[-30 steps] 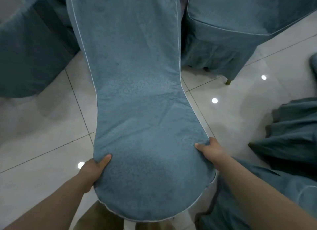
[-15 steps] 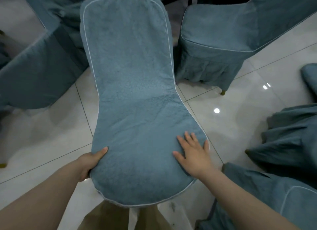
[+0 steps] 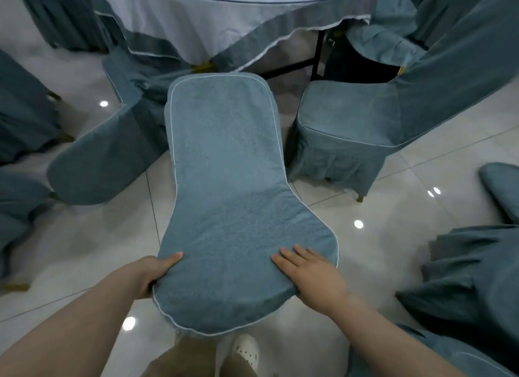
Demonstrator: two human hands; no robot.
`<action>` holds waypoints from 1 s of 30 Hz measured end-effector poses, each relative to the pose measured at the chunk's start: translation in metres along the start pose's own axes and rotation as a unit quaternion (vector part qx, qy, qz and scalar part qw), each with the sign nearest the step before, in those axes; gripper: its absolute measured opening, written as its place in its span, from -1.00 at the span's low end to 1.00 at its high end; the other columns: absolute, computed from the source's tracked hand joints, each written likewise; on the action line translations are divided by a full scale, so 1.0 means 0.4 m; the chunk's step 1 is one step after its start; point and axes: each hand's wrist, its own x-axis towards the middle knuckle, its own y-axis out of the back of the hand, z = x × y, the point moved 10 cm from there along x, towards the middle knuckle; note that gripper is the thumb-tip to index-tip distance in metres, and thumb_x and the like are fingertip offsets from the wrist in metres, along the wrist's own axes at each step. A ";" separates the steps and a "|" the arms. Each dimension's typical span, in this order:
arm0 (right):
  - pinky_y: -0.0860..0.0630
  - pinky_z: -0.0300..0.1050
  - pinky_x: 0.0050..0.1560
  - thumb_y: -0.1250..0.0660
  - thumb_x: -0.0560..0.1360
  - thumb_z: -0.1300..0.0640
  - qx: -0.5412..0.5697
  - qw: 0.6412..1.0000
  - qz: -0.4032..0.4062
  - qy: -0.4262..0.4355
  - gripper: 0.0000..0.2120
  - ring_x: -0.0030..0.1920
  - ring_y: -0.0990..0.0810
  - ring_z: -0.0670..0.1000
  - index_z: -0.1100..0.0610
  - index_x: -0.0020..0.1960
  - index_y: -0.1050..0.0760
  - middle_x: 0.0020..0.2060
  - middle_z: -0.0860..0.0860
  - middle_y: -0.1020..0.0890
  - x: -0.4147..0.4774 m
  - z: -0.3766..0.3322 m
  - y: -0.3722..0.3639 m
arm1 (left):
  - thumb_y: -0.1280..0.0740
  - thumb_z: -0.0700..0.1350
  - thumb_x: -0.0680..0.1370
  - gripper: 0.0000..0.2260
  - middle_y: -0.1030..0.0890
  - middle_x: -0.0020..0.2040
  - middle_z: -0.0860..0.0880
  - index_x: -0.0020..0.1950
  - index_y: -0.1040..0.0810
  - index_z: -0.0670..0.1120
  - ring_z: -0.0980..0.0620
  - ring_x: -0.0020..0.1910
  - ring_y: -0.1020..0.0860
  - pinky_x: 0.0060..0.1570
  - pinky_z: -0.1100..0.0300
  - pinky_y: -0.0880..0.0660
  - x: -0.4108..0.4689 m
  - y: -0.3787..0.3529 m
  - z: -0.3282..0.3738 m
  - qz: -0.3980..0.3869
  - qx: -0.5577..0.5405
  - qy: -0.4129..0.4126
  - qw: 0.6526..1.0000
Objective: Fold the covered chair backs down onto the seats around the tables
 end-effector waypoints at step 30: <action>-0.49 -0.12 -0.13 -0.26 0.30 0.13 -0.018 0.999 0.045 0.008 -0.67 -0.05 -0.59 0.11 -0.08 0.04 -0.53 -0.14 -0.02 -0.65 -0.030 -0.110 0.522 | -0.47 0.17 0.27 -0.43 -0.55 0.06 0.18 0.23 -0.39 0.20 0.08 0.05 -0.52 -0.05 0.21 -0.42 -0.627 -0.052 0.367 0.063 0.530 -0.468 0.705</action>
